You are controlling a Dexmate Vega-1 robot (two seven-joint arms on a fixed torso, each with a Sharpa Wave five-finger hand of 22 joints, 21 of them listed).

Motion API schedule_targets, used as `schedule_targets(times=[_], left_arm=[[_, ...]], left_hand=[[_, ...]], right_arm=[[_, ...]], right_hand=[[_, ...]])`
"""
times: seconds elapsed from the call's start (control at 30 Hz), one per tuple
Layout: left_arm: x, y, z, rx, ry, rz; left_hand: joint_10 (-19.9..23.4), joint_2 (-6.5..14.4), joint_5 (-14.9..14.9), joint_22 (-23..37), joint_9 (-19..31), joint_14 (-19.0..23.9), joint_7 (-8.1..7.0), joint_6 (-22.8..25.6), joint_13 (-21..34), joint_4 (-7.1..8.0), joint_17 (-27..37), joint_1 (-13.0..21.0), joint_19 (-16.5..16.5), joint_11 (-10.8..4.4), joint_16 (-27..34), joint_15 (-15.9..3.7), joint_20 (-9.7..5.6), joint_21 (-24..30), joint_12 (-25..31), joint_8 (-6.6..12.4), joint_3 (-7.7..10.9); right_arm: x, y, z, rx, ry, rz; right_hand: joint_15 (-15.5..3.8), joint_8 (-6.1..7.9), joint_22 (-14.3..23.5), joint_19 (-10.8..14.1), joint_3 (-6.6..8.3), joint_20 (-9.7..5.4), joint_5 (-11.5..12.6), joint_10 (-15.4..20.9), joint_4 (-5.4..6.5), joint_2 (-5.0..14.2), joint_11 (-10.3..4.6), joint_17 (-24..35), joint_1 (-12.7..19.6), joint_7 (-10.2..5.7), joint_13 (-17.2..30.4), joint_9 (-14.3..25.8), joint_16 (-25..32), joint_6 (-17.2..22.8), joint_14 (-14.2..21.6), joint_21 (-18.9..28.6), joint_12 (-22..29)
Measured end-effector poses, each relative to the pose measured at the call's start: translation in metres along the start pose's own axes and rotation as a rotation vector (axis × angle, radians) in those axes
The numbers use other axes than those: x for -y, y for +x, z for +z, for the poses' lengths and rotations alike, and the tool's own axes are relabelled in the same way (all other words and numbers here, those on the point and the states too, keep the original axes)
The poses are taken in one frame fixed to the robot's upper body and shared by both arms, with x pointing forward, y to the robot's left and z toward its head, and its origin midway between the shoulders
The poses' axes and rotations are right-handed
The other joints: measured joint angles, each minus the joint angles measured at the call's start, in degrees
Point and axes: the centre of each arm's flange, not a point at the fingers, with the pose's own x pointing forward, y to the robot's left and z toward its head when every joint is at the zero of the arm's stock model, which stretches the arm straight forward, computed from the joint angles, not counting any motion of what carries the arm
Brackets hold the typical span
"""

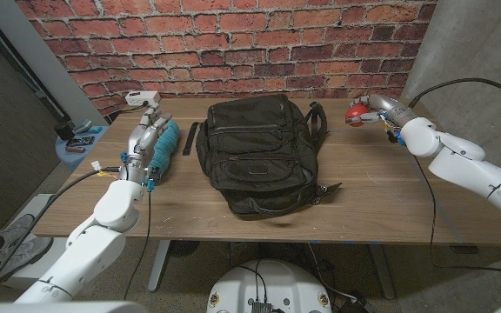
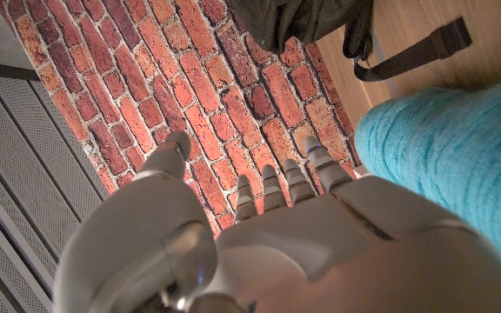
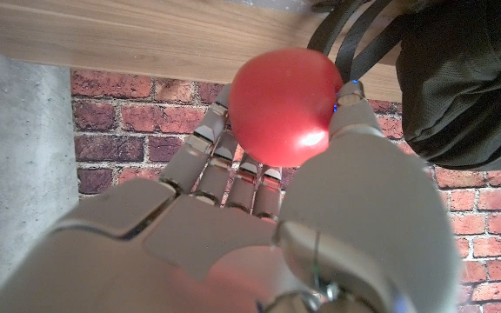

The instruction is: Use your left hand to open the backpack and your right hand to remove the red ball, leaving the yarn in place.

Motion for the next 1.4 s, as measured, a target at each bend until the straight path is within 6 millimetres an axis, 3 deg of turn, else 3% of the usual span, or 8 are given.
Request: schedule_targets(times=[0.37,0.8,1.4], left_arm=[[-0.009,0.010,-0.007,0.015,-0.001,0.015],[-0.012,0.017,-0.009,0.029,-0.004,0.023],[-0.012,0.019,-0.009,0.042,-0.005,0.031]], left_hand=[[0.5,0.0,0.0,0.0,0.1,0.0,0.80,0.8,-1.1,0.25,0.0,0.0,0.0,-0.46,0.0,0.00,0.01,0.0,-0.5,-0.43,-0.24],[1.1,0.0,0.0,0.0,0.2,0.2,0.59,1.8,-2.1,0.09,0.0,0.0,0.0,-0.69,0.0,-0.21,0.01,0.0,-0.5,-0.86,-0.40],[1.4,0.2,0.0,0.0,0.2,0.5,0.59,2.5,-3.2,-0.07,0.0,0.2,0.2,-0.99,0.0,-0.52,-0.20,0.0,-0.9,-1.33,-0.56]], right_arm=[[-0.004,0.004,-0.007,-0.029,0.004,-0.004],[-0.009,0.010,-0.017,-0.066,0.013,0.000],[-0.033,0.021,-0.038,-0.116,0.043,0.021]], right_hand=[[0.20,0.01,0.0,0.0,0.00,0.00,0.0,0.0,0.00,0.01,-0.01,0.0,0.0,-0.32,-0.1,0.0,0.0,0.3,0.2,0.0,-0.2],[-0.04,0.03,0.0,0.0,0.00,0.00,0.0,0.1,0.00,0.10,0.12,0.0,0.1,-0.31,-0.2,0.0,0.0,0.3,0.4,0.0,0.0],[-0.01,0.03,0.0,0.0,0.00,0.00,0.0,0.1,0.00,0.14,0.11,0.0,0.5,-0.32,-0.4,0.0,0.0,0.9,0.4,0.0,0.0]])
